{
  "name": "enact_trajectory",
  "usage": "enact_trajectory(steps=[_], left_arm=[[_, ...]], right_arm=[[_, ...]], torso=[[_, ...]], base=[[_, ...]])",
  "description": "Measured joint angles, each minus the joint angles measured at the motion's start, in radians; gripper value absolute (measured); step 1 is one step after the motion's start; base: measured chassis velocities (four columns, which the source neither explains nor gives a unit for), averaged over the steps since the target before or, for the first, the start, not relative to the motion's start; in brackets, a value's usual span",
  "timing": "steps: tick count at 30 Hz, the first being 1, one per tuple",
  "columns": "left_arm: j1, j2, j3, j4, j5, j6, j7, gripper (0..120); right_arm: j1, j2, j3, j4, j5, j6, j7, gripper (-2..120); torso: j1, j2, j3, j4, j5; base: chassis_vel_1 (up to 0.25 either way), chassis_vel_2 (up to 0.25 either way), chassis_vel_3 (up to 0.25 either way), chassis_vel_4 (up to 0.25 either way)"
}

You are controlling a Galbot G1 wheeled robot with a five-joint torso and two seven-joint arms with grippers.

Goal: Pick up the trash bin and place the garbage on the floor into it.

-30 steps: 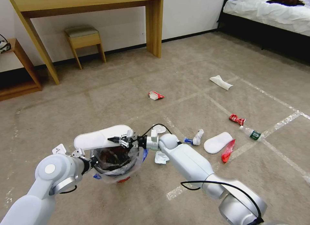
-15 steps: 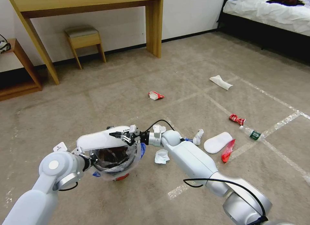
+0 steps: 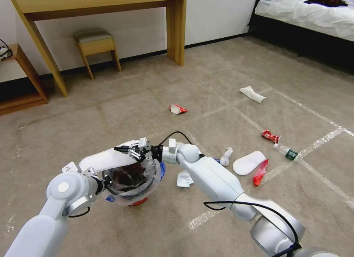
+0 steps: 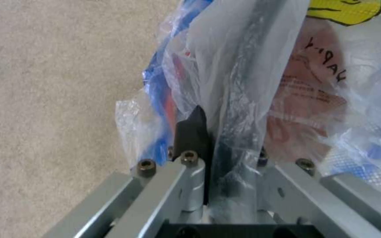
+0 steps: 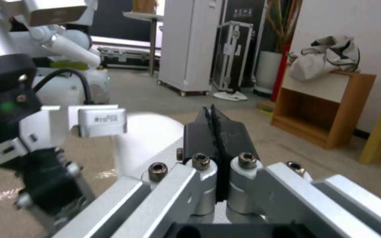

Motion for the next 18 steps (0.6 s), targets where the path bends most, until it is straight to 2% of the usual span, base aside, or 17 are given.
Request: enact_trajectory(steps=[8, 18], left_arm=[[0.007, -0.001, -0.014, -0.013, -0.004, -0.002, 0.000, 4], [0.004, 0.001, -0.017, -0.017, -0.005, -0.011, 0.000, 4]], right_arm=[[-0.026, 0.029, 0.007, -0.064, -0.008, 0.005, 0.000, 0], [-0.069, 0.020, 0.022, -0.052, -0.009, 0.006, 0.014, 0]], torso=[[0.000, 0.000, 0.000, 0.0000, 0.0000], [0.000, 0.000, 0.000, 0.0000, 0.0000]], base=[[0.000, 0.000, 0.000, 0.000], [0.000, 0.000, 0.000, 0.000]])
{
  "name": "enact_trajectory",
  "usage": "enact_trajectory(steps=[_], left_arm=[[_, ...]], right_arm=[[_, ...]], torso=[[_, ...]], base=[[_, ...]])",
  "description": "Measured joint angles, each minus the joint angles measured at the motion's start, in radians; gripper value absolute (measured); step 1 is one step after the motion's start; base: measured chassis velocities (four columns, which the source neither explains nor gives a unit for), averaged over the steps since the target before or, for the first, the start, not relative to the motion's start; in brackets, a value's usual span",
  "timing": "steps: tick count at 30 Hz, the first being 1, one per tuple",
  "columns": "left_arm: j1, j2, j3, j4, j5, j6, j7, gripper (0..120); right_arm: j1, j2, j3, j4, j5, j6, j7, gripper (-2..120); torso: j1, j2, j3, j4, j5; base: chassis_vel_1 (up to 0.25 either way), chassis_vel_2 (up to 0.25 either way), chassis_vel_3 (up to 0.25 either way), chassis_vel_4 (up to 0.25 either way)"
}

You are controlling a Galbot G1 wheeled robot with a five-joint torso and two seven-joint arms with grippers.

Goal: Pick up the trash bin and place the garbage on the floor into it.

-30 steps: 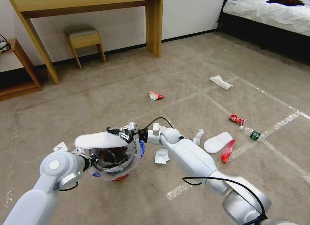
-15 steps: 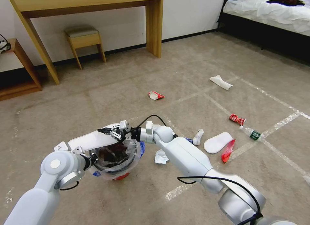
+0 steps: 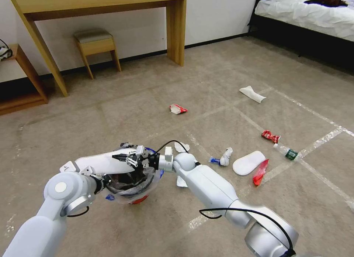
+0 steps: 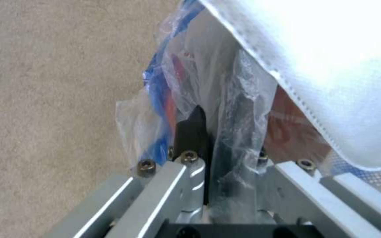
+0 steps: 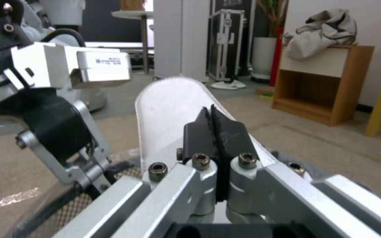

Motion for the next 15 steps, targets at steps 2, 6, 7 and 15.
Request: enact_trajectory(steps=[2, 6, 7, 15], left_arm=[[0.000, 0.003, -0.006, -0.002, 0.000, -0.005, -0.001, 4], [-0.001, 0.007, -0.015, -0.005, -0.004, -0.009, -0.001, 4], [-0.001, 0.008, -0.020, -0.007, -0.007, -0.011, -0.002, 4], [0.007, 0.011, -0.025, -0.017, -0.009, -0.013, -0.003, 4]], right_arm=[[-0.011, -0.012, 0.008, 0.008, 0.001, 0.000, 0.006, 0], [-0.027, -0.022, 0.018, 0.013, 0.001, 0.000, 0.012, 0], [-0.038, -0.025, 0.027, 0.013, 0.001, 0.000, 0.014, 0], [-0.061, -0.023, 0.059, -0.008, 0.006, 0.000, 0.029, 0]], torso=[[0.000, 0.000, 0.000, -0.0001, 0.0001], [0.000, 0.000, 0.000, -0.0001, 0.0000], [0.000, 0.000, 0.000, -0.0001, 0.0000], [0.000, 0.000, 0.000, 0.0000, 0.0001]], base=[[0.000, 0.000, 0.000, 0.000], [0.000, 0.000, 0.000, 0.000], [0.000, 0.000, 0.000, 0.000], [0.000, 0.000, 0.000, 0.000]])
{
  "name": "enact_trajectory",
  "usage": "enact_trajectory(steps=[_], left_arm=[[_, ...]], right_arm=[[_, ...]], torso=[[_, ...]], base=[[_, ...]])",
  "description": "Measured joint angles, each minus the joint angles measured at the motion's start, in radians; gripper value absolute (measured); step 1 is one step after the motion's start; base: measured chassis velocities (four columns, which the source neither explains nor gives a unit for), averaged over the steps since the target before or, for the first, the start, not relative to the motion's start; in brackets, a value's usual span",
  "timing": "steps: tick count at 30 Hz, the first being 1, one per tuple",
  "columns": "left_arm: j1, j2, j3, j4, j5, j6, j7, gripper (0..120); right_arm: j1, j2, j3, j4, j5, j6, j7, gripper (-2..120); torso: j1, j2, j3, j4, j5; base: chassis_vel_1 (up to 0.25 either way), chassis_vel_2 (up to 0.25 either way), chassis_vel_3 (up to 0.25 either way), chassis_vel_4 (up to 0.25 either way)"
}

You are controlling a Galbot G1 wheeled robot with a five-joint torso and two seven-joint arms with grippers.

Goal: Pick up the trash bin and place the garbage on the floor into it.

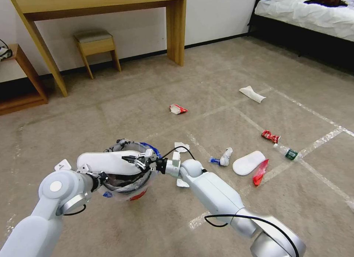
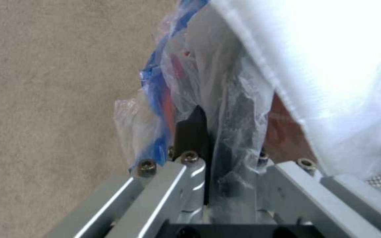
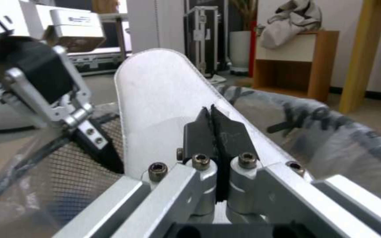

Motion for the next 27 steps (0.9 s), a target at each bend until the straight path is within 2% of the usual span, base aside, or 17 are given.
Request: enact_trajectory(steps=[27], left_arm=[[0.006, 0.007, -0.019, -0.018, -0.011, -0.002, -0.002, 4]], right_arm=[[-0.006, -0.012, -0.003, -0.022, -0.011, 0.000, 0.023, 0]], torso=[[0.000, 0.000, 0.000, 0.0000, 0.0000]], base=[[0.000, 0.000, 0.000, 0.000]])
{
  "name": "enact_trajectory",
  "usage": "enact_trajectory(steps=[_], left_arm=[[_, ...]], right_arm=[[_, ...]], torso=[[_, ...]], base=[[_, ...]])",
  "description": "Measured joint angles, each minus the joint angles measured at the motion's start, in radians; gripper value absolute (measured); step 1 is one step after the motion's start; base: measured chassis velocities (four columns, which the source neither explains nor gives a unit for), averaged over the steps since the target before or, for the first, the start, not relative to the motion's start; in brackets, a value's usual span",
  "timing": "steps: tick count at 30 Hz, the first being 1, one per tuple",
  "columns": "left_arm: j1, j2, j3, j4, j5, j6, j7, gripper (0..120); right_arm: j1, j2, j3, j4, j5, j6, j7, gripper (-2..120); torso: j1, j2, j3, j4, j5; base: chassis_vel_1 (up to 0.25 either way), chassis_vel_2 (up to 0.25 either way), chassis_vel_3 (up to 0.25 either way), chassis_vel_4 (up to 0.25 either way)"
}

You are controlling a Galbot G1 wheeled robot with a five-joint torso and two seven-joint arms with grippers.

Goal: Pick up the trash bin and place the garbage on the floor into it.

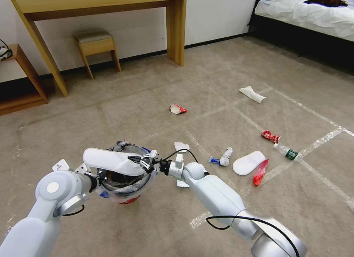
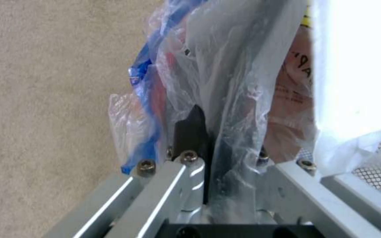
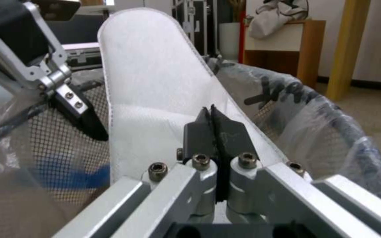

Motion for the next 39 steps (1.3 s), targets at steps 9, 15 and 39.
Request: enact_trajectory(steps=[9, 15, 39], left_arm=[[-0.007, -0.001, -0.001, -0.001, -0.004, 0.000, 0.000, 4], [-0.013, -0.001, 0.002, 0.000, -0.004, 0.000, 0.000, 4], [-0.012, 0.008, 0.003, -0.003, 0.007, 0.003, -0.001, 4]], right_arm=[[0.003, -0.011, -0.010, 0.000, -0.003, 0.011, -0.001, 4], [0.007, -0.014, -0.013, -0.002, -0.007, 0.018, 0.009, 29], [0.028, -0.019, -0.011, -0.003, -0.065, 0.026, 0.122, 100]], torso=[[0.000, 0.000, 0.000, -0.0001, 0.0000], [0.000, 0.000, 0.000, 0.0000, 0.0000], [0.000, 0.000, 0.000, -0.0001, 0.0000]], base=[[0.000, 0.000, 0.000, 0.000], [0.000, 0.000, 0.000, 0.000], [0.000, 0.000, 0.000, 0.000]])
